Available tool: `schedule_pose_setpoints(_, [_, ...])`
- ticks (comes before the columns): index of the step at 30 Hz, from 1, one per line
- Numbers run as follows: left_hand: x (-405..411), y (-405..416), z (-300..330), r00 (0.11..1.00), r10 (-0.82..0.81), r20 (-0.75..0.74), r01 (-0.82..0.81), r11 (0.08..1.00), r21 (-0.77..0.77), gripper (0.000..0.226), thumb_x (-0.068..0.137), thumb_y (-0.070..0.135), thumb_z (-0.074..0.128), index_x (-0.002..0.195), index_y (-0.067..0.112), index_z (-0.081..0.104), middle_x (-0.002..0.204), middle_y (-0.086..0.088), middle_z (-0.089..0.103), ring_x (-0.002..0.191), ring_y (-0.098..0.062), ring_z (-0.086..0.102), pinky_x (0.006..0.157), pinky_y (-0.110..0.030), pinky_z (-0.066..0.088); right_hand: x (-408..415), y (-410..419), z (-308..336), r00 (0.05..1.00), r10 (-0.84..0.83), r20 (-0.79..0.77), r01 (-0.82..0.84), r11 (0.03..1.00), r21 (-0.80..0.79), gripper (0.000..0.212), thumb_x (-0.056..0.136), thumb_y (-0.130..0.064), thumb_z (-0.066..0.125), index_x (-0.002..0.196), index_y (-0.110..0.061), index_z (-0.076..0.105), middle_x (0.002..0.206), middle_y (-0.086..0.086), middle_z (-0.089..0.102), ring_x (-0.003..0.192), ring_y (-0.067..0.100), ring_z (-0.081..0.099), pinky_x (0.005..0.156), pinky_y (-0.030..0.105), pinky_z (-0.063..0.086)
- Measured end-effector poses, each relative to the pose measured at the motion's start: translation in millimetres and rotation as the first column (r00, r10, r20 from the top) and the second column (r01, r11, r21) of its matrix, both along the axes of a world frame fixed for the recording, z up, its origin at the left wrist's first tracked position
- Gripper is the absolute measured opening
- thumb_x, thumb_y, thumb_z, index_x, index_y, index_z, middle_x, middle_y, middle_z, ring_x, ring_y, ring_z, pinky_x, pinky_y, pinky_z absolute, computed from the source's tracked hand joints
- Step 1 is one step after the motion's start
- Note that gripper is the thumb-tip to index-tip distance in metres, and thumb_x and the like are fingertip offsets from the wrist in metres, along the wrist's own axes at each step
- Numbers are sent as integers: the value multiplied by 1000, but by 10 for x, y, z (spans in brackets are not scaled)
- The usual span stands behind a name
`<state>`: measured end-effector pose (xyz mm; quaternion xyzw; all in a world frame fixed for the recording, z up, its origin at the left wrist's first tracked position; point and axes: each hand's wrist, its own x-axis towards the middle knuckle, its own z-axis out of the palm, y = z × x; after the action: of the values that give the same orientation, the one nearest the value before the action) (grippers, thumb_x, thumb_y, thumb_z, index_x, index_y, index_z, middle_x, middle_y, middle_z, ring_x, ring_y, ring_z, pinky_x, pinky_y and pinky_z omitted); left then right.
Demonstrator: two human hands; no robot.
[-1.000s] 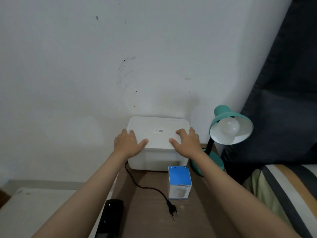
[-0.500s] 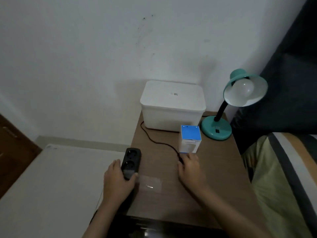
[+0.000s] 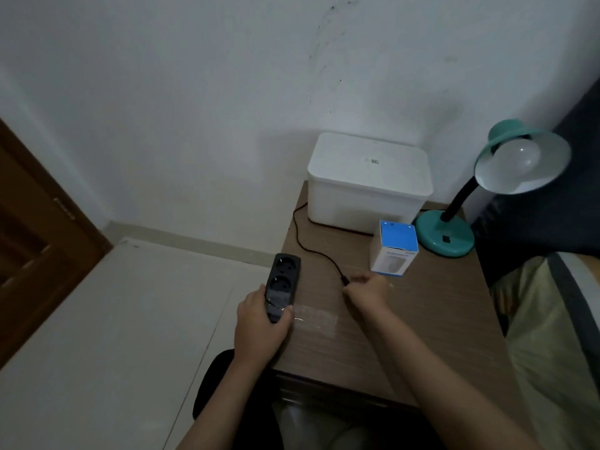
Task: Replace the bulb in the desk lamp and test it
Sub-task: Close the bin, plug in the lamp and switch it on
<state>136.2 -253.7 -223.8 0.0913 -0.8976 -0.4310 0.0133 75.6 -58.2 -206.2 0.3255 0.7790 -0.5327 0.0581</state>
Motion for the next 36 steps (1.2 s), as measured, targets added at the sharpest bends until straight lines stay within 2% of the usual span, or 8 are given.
schedule_pose_setpoints(2, [-3, 7, -26, 1000, 12, -11, -12, 1000, -15, 63, 78, 41, 66, 127, 6, 49, 117, -11, 58, 111, -29, 52, 88, -39, 49, -3, -84, 95, 999, 3, 37, 4, 984, -178, 17, 82, 1, 62, 94, -9, 69, 76, 5, 65, 66, 16, 59, 60, 28, 50])
schedule_pose_setpoints(5, [-6, 18, -50, 999, 22, -42, -23, 1000, -16, 66, 79, 37, 68, 132, 5, 46, 121, -9, 56, 115, -27, 49, 89, -33, 45, -35, -186, 201, 995, 58, 81, -27, 940, -340, 15, 87, -3, 59, 97, -12, 65, 75, 7, 63, 57, 12, 55, 48, 22, 47])
schedule_pose_setpoints(13, [-14, 23, -82, 997, 23, -74, -25, 999, -25, 57, 80, 40, 65, 128, 14, 47, 117, -2, 55, 113, -22, 47, 81, -29, 43, -104, -397, 377, 990, 84, -116, -139, 754, -642, 29, 86, 2, 59, 112, -10, 58, 90, 9, 67, 71, 17, 63, 63, 26, 52])
schedule_pose_setpoints(18, [-16, 28, -121, 993, 25, -116, -31, 998, -50, 52, 80, 41, 65, 122, 15, 50, 110, -2, 57, 105, -20, 50, 72, -26, 43, -157, -601, 396, 953, 105, -285, -216, 894, -393, 20, 77, -1, 73, 95, -6, 66, 83, 7, 68, 66, 15, 65, 55, 21, 52])
schedule_pose_setpoints(21, [-6, 37, -146, 988, 41, -149, -51, 996, -67, 58, 79, 41, 66, 127, 12, 49, 113, -4, 57, 106, -22, 51, 73, -25, 41, -236, -679, 279, 897, 182, -402, -241, 966, -99, 17, 67, -5, 82, 75, -11, 68, 72, 4, 68, 64, 14, 63, 58, 24, 52])
schedule_pose_setpoints(24, [1, 38, -160, 984, 39, -176, -50, 997, -58, 59, 79, 40, 67, 128, 11, 49, 113, -5, 59, 105, -22, 55, 75, -27, 45, -265, -741, 192, 864, 314, -395, -292, 949, 117, 18, 67, -12, 83, 67, -19, 66, 69, -2, 69, 64, 13, 65, 61, 28, 55])
schedule_pose_setpoints(29, [7, 33, -175, 981, 41, -191, -51, 997, -50, 66, 76, 47, 63, 129, 11, 48, 113, -5, 61, 103, -21, 58, 79, -33, 53, -195, -745, 106, 784, 483, -389, -388, 871, 300, 7, 77, -12, 75, 81, -16, 71, 73, -7, 66, 65, 2, 60, 60, 12, 47])
schedule_pose_setpoints(36, [15, 41, -180, 972, 47, -231, -57, 998, -37, 66, 75, 42, 70, 129, 12, 49, 112, -4, 62, 101, -19, 59, 78, -34, 54, -231, -723, 54, 766, 498, -406, -331, 847, 415, 7, 79, -15, 74, 80, -8, 72, 75, 1, 70, 69, 13, 63, 64, 26, 52])
